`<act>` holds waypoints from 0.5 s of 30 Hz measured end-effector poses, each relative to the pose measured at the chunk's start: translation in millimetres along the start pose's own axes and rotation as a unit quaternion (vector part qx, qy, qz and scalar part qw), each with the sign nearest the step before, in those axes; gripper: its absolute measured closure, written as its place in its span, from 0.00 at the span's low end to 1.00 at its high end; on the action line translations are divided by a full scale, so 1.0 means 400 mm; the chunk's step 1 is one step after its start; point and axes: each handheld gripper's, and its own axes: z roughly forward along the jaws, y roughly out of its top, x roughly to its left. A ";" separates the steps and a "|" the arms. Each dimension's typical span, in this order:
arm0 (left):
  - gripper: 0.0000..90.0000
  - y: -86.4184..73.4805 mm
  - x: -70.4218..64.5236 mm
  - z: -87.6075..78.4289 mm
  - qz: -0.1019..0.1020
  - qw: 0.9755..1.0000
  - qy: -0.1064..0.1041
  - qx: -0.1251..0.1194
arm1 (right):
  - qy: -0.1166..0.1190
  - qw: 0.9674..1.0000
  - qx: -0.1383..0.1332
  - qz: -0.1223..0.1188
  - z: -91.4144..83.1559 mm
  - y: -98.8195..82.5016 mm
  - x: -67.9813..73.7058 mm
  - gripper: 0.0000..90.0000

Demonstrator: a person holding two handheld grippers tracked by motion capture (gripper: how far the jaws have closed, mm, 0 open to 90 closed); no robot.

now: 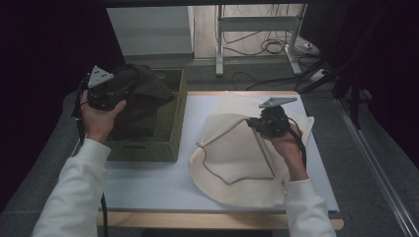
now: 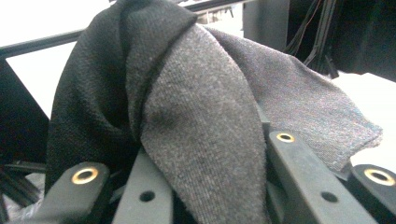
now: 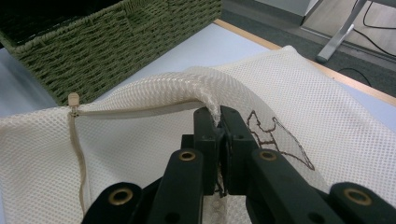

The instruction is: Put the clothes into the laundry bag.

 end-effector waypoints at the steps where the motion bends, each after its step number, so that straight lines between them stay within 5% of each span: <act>1: 0.81 0.003 -0.003 -0.004 -0.001 1.000 -0.004 -0.003 | 0.001 1.000 0.000 0.002 0.000 0.000 0.000 0.95; 15: 0.81 0.038 -0.056 -0.044 0.010 0.999 -0.026 -0.036 | -0.001 1.000 0.000 -0.001 0.000 0.000 0.000 0.96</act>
